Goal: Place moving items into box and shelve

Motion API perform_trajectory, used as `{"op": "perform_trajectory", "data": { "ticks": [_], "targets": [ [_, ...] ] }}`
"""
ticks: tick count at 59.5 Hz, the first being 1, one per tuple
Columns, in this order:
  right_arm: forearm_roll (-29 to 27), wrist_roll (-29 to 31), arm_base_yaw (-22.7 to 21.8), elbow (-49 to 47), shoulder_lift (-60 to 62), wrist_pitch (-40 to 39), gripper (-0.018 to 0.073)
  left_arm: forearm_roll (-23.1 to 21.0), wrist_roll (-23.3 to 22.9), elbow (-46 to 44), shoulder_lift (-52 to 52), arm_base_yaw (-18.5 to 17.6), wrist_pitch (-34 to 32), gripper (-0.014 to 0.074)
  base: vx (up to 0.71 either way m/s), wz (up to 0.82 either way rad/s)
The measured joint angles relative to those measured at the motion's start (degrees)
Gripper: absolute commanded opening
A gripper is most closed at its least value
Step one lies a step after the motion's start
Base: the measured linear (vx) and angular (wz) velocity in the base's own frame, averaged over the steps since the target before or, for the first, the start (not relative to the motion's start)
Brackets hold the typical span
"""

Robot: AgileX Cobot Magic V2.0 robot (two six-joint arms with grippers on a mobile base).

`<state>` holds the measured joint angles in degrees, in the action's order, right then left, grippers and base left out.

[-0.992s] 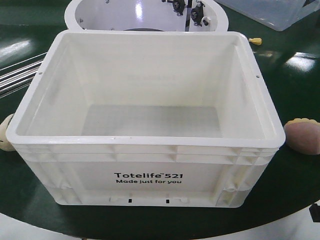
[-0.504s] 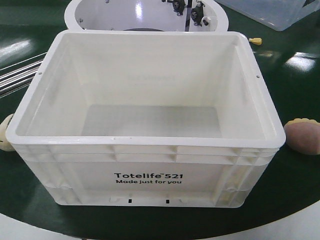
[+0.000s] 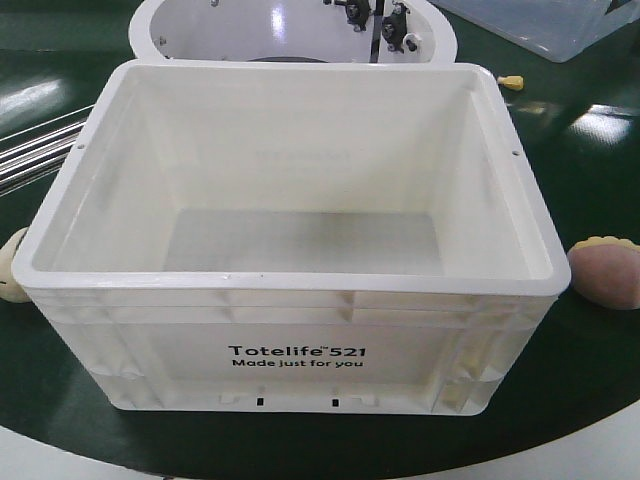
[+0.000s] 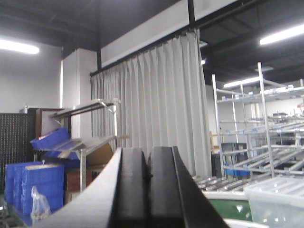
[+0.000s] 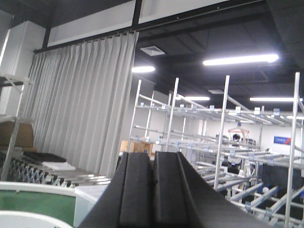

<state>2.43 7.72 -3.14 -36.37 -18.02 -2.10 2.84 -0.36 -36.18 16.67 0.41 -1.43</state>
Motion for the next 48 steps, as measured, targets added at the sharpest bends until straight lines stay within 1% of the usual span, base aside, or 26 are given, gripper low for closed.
{"op": "perform_trajectory", "data": {
  "ticks": [9, 18, 25, 31, 36, 43, 48],
  "targets": [
    [-0.05, 0.00, 0.00, 0.00, -6.79, -0.86, -0.0009, 0.00, -0.06, 0.00, 5.86, 0.00, -2.70, -0.0006, 0.00, 0.00],
    [-0.20, -0.12, 0.00, 0.00, -12.53, 0.87, -0.0008, 0.00, -0.11, 0.00, 9.93, 0.00, -2.69, -0.0004, 0.00, 0.00],
    [-0.20, -0.24, 0.00, 0.00, -17.11, 4.55, -0.0007, 0.00, -0.17, 0.00, 13.22, 0.00, -0.40, -0.0003, 0.00, 0.00],
    [-0.20, -0.31, 0.00, 0.00, -21.74, 7.44, -0.0006, 0.00, -0.17, 0.00, 17.10, 0.00, 3.28, 0.0000, 0.00, 0.00],
    [-0.20, -0.43, 0.00, 0.00, -24.85, 8.25, -0.0002, 0.00, -0.17, 0.05, 20.36, 0.00, 5.71, 0.0009, 0.00, 0.00],
    [-0.20, -0.43, 0.00, 0.00, -28.58, 8.57, 0.0028, 0.00, -0.17, 0.12, 24.11, 0.00, 6.51, 0.0059, 0.00, 0.00],
    [-0.39, -0.71, 0.00, 0.00, -30.59, 8.74, 0.0070, 0.00, -0.17, 0.12, 25.96, 0.00, 6.88, 0.0136, 0.00, 0.00]
  ]
}}
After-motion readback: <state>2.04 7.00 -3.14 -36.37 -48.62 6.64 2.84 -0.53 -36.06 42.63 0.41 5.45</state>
